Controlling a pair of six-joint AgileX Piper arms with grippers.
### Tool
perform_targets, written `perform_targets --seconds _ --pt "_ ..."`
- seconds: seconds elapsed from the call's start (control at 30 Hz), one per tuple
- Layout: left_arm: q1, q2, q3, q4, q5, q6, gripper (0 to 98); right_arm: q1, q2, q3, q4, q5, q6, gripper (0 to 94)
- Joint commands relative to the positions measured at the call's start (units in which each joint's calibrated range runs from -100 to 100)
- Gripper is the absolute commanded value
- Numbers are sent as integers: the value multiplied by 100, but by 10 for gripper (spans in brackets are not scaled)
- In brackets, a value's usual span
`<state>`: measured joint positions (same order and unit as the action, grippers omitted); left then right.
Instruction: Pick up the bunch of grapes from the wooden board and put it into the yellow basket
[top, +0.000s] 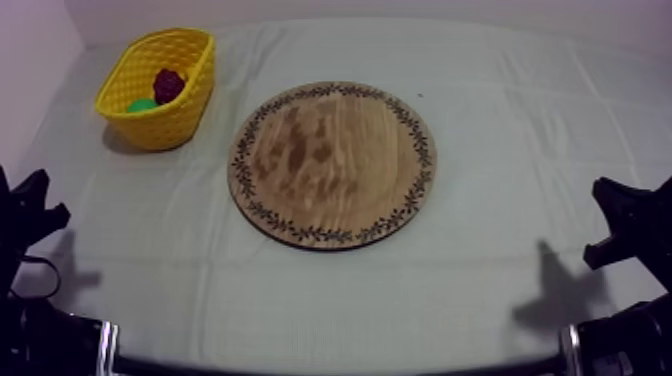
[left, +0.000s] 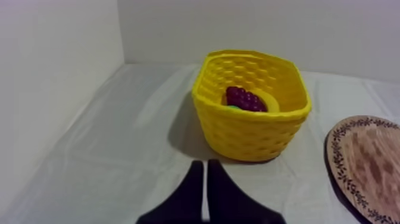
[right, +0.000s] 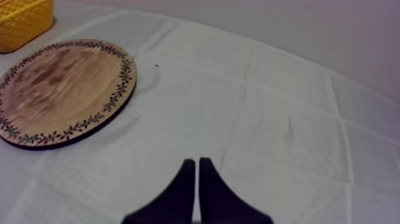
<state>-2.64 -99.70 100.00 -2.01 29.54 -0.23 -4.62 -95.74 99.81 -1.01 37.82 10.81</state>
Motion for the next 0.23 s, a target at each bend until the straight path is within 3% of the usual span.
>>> perform_targets --seconds 0.0,0.2 --pt "-1 -5 0 -1 5 12 0 3 -1 -3 1 0 11 4" --pt "-1 -5 0 -5 33 68 0 3 -1 -3 1 0 11 4"
